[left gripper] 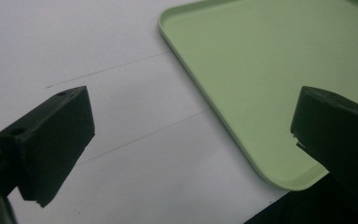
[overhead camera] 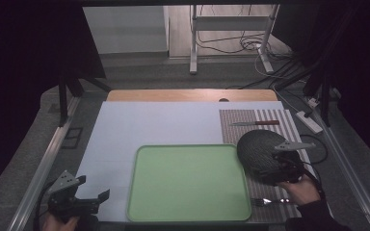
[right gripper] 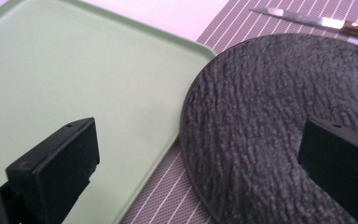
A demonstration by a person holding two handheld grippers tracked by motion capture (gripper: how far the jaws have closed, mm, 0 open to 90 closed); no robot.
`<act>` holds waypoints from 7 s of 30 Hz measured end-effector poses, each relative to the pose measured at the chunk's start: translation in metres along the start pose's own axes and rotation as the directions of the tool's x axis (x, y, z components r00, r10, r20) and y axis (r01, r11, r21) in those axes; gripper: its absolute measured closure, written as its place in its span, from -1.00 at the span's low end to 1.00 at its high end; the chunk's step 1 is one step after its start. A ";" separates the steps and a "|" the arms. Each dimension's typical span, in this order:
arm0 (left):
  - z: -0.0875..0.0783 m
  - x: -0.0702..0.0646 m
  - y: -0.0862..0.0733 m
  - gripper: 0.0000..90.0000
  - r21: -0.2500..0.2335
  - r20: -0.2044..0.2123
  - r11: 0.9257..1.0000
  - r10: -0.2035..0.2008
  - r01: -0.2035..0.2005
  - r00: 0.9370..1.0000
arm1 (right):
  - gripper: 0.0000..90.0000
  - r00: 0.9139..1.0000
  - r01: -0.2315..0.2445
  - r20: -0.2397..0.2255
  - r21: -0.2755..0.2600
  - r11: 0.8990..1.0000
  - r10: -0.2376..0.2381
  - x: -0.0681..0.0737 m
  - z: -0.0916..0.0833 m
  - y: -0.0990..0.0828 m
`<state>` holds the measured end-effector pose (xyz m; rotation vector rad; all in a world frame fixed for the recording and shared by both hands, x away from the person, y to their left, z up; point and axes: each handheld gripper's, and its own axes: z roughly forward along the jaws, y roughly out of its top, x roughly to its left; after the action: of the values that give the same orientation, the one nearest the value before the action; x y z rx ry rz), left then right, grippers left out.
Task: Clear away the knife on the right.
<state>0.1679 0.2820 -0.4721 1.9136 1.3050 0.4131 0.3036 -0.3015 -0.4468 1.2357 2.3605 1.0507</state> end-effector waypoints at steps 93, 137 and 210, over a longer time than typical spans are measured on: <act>0.005 -0.001 0.002 -0.97 0.047 0.014 0.999 0.016 -0.017 1.000 | -0.90 0.961 -0.152 0.253 0.141 0.978 0.113 -0.158 0.132 0.094; 0.006 -0.002 0.003 -0.96 0.053 0.014 0.998 0.036 -0.037 0.999 | 0.99 0.975 -0.120 0.215 0.269 0.956 0.062 -0.185 0.122 0.072; 0.007 -0.003 0.003 -0.95 0.066 0.010 0.997 0.044 -0.044 0.999 | 0.70 0.993 0.006 0.111 0.311 0.950 -0.043 -0.172 0.146 0.093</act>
<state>0.1728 0.2757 -0.4737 2.0000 1.2878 0.3882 0.5405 -0.3348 -0.4969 1.3255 2.5080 0.5939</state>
